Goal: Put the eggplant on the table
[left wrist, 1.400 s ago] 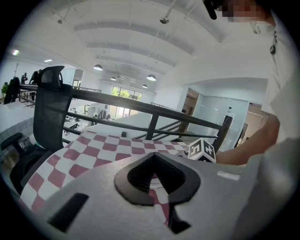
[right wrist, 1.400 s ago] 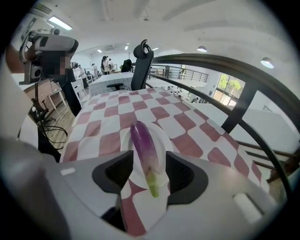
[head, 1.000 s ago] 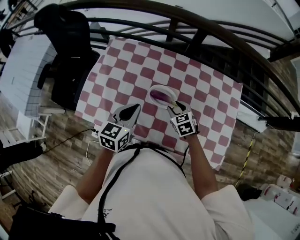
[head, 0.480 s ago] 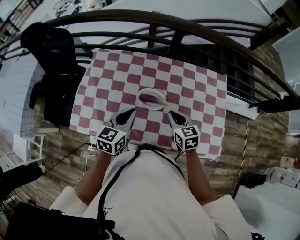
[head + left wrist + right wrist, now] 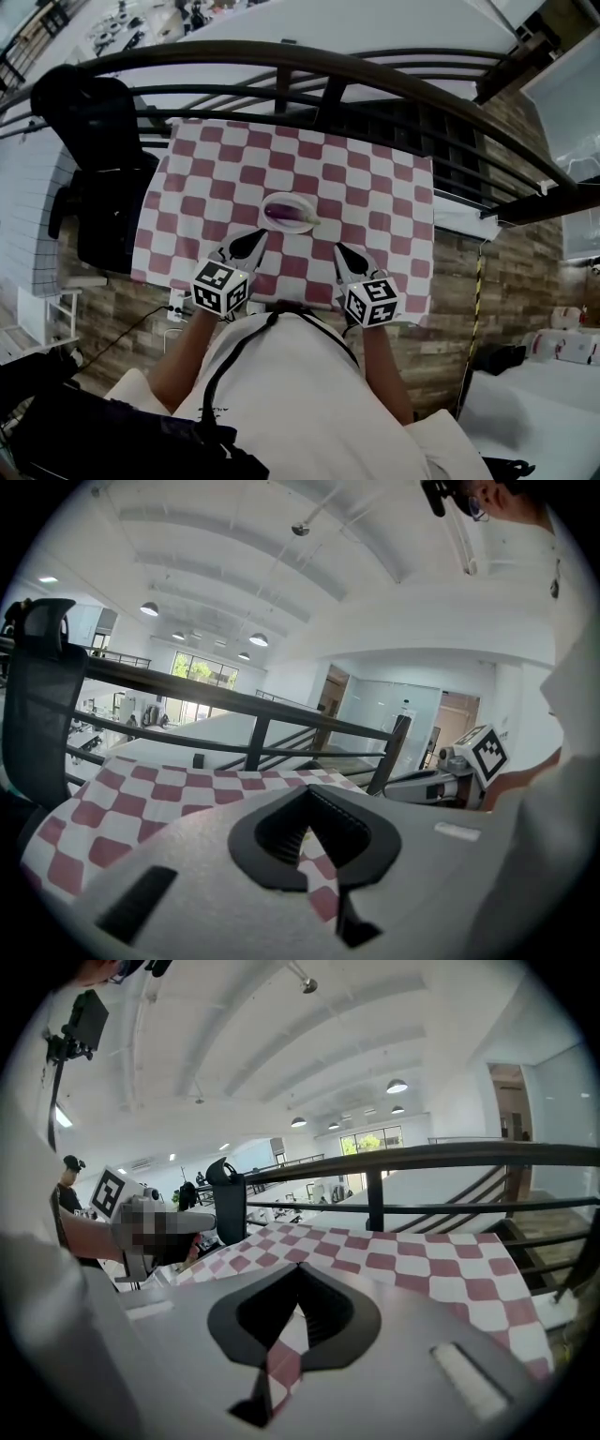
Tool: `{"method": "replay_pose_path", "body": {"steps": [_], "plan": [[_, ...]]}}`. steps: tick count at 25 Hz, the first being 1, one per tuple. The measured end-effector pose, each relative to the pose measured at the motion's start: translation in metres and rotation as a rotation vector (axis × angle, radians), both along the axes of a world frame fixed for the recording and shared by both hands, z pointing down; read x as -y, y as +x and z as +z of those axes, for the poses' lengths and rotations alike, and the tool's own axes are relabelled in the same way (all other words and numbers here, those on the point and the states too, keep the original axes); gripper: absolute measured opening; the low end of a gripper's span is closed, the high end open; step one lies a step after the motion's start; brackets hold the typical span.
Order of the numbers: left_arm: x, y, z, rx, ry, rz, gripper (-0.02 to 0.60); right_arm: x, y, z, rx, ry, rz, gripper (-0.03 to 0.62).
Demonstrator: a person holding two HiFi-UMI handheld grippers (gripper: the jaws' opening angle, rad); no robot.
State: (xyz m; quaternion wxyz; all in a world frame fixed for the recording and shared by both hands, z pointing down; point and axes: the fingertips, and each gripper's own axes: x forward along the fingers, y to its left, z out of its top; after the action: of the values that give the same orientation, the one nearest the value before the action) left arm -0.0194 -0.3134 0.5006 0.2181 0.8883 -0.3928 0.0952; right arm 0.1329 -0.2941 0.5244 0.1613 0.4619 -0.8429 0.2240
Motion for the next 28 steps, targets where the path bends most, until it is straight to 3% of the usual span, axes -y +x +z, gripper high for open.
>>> {"method": "replay_pose_path", "body": {"steps": [28], "plan": [[-0.004,-0.003,-0.019,0.005,0.027,-0.019,0.005,-0.003,-0.013,-0.032,-0.004,0.047,-0.049,0.006]]}}
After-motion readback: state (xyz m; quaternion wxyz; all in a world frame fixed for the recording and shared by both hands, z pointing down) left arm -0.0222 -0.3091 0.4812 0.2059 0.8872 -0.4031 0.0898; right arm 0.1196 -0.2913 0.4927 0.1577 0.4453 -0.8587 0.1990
